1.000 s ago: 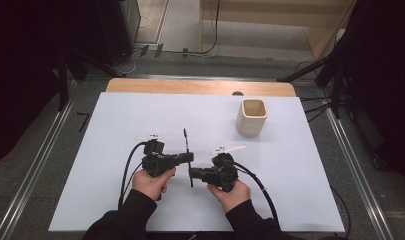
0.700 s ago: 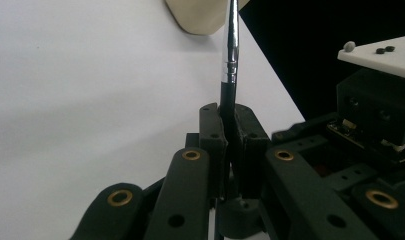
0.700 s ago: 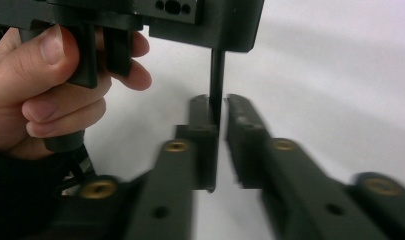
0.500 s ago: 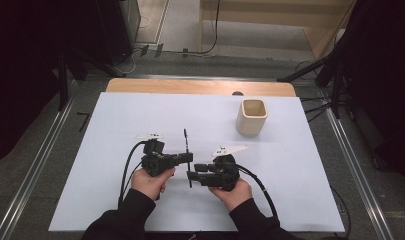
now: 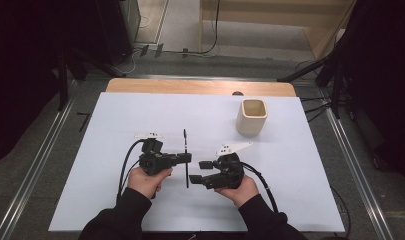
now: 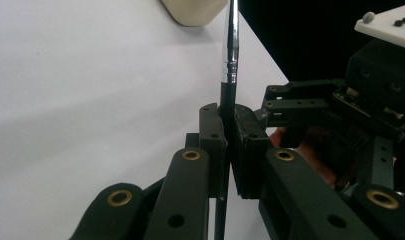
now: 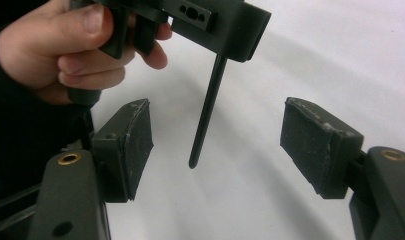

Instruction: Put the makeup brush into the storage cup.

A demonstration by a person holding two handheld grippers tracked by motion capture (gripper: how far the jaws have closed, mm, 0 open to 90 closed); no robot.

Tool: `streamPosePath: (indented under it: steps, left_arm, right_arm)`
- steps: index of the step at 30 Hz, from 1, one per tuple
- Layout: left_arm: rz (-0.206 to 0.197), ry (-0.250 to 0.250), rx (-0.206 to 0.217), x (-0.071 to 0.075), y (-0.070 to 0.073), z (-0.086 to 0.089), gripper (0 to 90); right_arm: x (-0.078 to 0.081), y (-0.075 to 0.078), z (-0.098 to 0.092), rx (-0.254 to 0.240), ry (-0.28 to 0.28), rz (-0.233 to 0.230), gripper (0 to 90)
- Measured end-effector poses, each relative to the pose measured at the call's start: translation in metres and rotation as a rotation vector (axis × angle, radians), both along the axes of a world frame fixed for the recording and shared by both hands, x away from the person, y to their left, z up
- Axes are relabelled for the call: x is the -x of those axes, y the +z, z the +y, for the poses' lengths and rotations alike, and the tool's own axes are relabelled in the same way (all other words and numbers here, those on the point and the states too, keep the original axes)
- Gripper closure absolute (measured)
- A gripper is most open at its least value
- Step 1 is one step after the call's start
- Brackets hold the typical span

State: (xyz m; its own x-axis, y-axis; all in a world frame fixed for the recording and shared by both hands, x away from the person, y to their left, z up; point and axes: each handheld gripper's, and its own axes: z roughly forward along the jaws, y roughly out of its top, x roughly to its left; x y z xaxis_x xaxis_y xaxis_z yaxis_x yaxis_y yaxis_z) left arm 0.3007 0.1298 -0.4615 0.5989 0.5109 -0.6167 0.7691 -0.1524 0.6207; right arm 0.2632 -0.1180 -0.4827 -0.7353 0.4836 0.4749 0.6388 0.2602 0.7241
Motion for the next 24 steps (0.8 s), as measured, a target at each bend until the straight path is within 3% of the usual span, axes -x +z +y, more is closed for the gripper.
streamPosePath:
  steps: [8, 11, 15, 20, 24]
  left_arm:
    - [-0.007, -0.058, 0.001, -0.001, 0.0, 0.002, 85.1]
    - [0.001, -0.073, 0.018, -0.002, 0.001, 0.002, 85.1]
    - [-0.019, -0.105, 0.048, -0.001, 0.004, 0.002, 85.1]
    - [-0.031, -0.131, 0.051, -0.001, 0.003, 0.001, 85.0]
    - [-0.035, -0.153, 0.086, -0.001, 0.002, -0.001, 85.0]
  right_arm:
    - [-0.002, 0.002, -0.006, -0.027, 0.044, 0.007, 28.6]
    - [-0.003, 0.002, -0.009, -0.045, 0.051, 0.005, 28.8]
    - [-0.004, 0.002, -0.012, -0.067, 0.069, 0.006, 28.9]
    - [-0.006, 0.0, -0.012, -0.106, 0.102, 0.019, 29.1]
    - [-0.007, -0.004, -0.011, -0.119, 0.105, 0.041, 32.6]
